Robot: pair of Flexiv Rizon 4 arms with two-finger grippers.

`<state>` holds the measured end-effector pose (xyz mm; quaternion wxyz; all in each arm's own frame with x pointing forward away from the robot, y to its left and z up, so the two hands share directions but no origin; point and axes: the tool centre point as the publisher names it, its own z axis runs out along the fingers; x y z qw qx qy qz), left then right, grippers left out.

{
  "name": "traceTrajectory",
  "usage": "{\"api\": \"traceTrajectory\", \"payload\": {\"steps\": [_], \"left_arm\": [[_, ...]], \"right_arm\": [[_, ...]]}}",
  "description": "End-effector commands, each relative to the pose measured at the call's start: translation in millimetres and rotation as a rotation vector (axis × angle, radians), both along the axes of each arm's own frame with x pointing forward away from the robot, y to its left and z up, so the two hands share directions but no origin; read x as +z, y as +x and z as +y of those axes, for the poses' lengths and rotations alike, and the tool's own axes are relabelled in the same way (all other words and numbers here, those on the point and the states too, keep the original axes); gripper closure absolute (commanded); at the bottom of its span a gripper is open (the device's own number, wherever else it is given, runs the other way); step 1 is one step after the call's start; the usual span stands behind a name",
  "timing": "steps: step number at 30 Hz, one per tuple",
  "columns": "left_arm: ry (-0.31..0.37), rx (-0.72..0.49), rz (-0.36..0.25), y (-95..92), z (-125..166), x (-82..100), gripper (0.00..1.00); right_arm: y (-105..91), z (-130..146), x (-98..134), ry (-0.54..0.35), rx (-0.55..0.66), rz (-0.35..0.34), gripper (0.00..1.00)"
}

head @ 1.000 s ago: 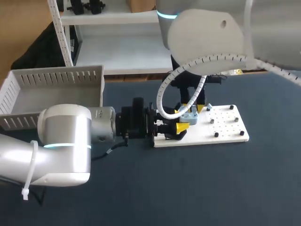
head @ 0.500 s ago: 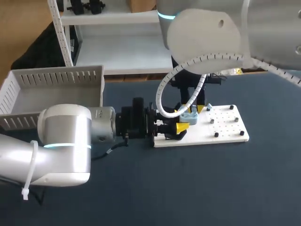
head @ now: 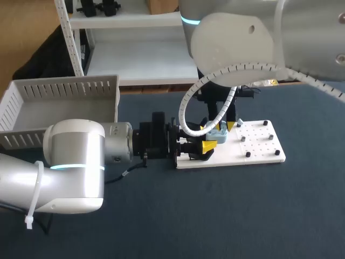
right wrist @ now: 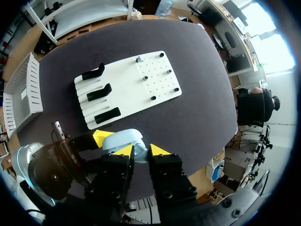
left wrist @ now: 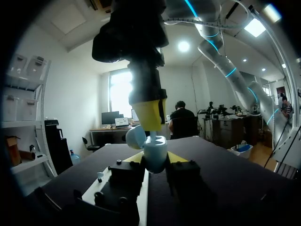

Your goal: Pick up each earbud case from the left stands, insert the matching earbuds, close the lid, and place the case in the box.

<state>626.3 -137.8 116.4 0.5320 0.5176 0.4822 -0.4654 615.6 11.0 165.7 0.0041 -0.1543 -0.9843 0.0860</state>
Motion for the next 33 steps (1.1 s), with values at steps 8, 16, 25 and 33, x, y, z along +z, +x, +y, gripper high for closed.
{"api": "traceTrajectory", "payload": {"steps": [8, 16, 25, 33], "left_arm": [[-0.002, 0.007, -0.002, -1.8, -0.2, -0.2, 1.0], [-0.002, 0.007, -0.002, -1.8, -0.2, -0.2, 1.0], [-0.002, 0.007, -0.002, -1.8, -0.2, -0.2, 1.0], [-0.002, 0.007, -0.002, -1.8, -0.2, -0.2, 1.0]], "right_arm": [[1.9, 5.4, -2.6, 0.006, 0.004, 0.027, 0.88], [0.0, 7.6, 1.6, 0.027, 0.01, 0.019, 0.6], [-14.3, -4.6, 32.0, 0.121, 0.012, -0.054, 0.6], [4.8, -39.6, 51.6, 0.242, 0.042, -0.203, 0.57]]}}
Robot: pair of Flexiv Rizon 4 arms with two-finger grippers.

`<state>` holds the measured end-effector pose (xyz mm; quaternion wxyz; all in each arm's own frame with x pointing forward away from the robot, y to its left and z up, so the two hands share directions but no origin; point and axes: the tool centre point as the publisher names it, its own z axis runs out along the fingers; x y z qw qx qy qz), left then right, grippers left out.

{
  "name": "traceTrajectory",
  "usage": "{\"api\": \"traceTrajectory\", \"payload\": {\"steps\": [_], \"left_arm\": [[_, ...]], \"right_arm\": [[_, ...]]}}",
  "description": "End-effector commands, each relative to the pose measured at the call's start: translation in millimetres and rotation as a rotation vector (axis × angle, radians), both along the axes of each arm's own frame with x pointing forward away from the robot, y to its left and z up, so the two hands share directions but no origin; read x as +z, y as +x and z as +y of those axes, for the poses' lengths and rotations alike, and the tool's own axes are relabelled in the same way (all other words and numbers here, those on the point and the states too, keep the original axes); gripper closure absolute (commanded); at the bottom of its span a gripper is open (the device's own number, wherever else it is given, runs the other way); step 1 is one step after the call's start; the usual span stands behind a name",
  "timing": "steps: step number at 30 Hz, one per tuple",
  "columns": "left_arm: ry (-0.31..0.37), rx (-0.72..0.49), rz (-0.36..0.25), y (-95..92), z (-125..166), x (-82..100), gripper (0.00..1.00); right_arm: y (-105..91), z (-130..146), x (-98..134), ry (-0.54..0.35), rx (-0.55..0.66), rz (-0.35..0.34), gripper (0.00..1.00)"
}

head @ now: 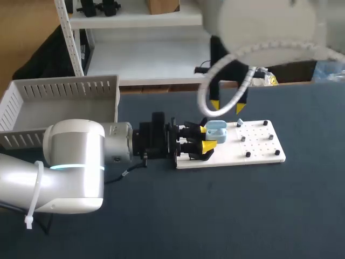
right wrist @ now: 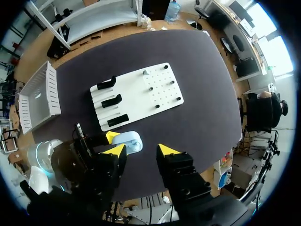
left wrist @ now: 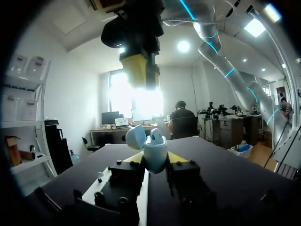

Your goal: Pick up each earbud case from the left stands, insert the matching earbuds, close the lid, and place the case in the box.

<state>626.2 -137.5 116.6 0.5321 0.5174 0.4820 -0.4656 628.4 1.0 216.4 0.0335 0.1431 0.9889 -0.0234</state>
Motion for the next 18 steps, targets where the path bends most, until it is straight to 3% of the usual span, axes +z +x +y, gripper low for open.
{"api": "traceTrajectory", "payload": {"steps": [1, 5, 9, 18], "left_arm": [[-0.002, 0.007, -0.002, -1.7, -0.4, -0.4, 1.0], [0.002, 0.03, 0.013, -1.3, 2.1, 0.9, 1.0], [0.02, 0.038, 0.015, -5.0, 3.9, 4.8, 1.0], [0.036, 0.053, 0.019, -19.0, 5.5, 11.0, 1.0]], "right_arm": [[-3.1, -32.6, 1.7, 0.134, 0.011, -0.131, 0.56], [23.2, -42.7, 0.6, 0.14, 0.024, -0.212, 0.55], [45.3, -46.2, -5.5, 0.152, 0.038, -0.243, 0.55], [78.2, -44.5, -40.2, 0.118, 0.079, -0.214, 0.53]]}}
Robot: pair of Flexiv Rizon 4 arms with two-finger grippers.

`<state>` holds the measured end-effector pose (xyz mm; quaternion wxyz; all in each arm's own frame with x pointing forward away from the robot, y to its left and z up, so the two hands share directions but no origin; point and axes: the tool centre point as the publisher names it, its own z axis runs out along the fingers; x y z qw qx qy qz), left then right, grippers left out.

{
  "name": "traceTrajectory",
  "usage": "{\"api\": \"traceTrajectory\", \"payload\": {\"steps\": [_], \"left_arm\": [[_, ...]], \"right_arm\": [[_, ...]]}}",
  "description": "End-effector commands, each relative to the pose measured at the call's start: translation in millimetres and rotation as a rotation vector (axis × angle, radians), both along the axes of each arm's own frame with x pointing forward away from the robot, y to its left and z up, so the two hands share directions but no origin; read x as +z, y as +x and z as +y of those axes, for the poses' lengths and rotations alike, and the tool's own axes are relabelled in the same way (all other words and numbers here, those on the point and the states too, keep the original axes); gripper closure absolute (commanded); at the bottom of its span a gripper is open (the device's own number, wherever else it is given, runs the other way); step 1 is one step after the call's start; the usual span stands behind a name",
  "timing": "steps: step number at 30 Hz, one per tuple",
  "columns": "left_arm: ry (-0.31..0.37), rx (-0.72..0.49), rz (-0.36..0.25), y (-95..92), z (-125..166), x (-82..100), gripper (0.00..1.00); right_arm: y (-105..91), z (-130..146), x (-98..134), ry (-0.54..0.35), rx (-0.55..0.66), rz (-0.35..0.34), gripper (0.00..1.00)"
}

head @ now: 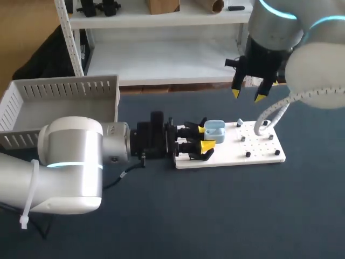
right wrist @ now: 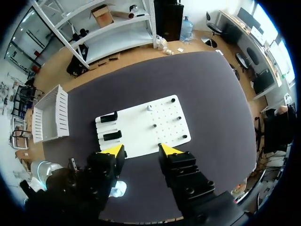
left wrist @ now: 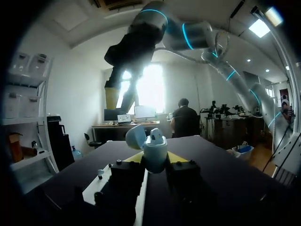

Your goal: Pick up each earbud case from the left stands, insert the matching earbuds, close the lid, and place the case in the box.

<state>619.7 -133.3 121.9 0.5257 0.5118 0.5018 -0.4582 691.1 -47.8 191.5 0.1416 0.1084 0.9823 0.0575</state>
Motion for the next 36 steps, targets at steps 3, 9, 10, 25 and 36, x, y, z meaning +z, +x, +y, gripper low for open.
{"api": "traceTrajectory", "payload": {"steps": [3, 9, 10, 25, 36], "left_arm": [[0.01, 0.017, -0.01, -19.4, 1.0, 6.3, 1.0], [0.006, 0.003, -0.015, -29.8, -0.9, 2.4, 1.0], [0.006, 0.004, -0.016, -30.6, -0.9, 0.9, 1.0], [-0.007, 0.086, -0.039, -29.1, 17.2, -30.9, 1.0], [-0.007, 0.084, -0.044, -27.2, 17.9, -30.2, 1.0]], "right_arm": [[23.0, 6.2, -28.5, -0.024, 0.005, 0.046, 0.53], [35.0, 6.3, -52.8, -0.038, -0.017, 0.074, 0.54], [36.3, 6.1, -56.0, -0.035, -0.021, 0.078, 0.55], [38.1, 4.3, -97.2, -0.06, -0.011, 0.044, 0.58], [42.1, -8.8, -118.8, -0.052, 0.029, 0.044, 0.55]]}}
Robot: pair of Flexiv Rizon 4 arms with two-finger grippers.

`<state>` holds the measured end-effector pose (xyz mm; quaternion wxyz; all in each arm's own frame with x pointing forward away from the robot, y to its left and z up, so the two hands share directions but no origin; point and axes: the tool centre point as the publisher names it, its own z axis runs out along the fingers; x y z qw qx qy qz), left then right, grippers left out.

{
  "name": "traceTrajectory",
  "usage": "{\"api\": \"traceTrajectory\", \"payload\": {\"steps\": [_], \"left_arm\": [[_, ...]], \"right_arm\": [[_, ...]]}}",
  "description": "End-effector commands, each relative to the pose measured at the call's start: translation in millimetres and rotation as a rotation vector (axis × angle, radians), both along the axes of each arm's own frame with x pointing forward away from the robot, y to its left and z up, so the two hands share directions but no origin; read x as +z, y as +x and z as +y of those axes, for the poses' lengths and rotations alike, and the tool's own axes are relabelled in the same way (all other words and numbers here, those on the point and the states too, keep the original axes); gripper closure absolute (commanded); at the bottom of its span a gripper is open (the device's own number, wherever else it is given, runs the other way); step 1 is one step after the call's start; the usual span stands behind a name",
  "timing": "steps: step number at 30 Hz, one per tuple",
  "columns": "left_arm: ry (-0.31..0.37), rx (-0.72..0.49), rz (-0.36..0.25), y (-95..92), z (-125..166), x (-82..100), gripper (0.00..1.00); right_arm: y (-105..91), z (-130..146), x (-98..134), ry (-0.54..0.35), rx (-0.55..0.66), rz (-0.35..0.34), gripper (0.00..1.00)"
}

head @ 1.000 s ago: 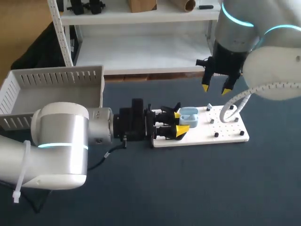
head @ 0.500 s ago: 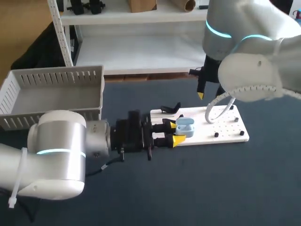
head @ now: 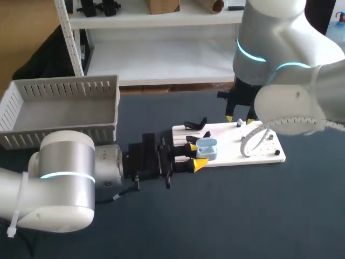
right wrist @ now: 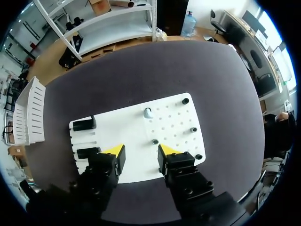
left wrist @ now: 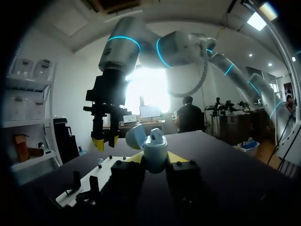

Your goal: Pick up each earbud case from the left stands, insert the matching earbuds, close the lid, and place the case in the box.

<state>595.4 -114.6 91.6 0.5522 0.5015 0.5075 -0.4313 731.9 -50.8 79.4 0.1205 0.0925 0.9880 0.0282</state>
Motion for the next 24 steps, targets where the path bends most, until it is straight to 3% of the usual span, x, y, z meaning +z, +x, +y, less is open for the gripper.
{"api": "traceTrajectory", "payload": {"steps": [1, 24], "left_arm": [[-0.001, 0.016, -0.005, -3.0, -0.7, 0.1, 1.0], [-0.001, 0.016, -0.005, -3.0, -0.7, 0.1, 1.0]], "right_arm": [[2.8, -7.4, -8.8, 0.012, 0.0, 0.003, 0.55], [34.1, -11.3, -31.3, 0.078, -0.07, -0.019, 0.62]]}}
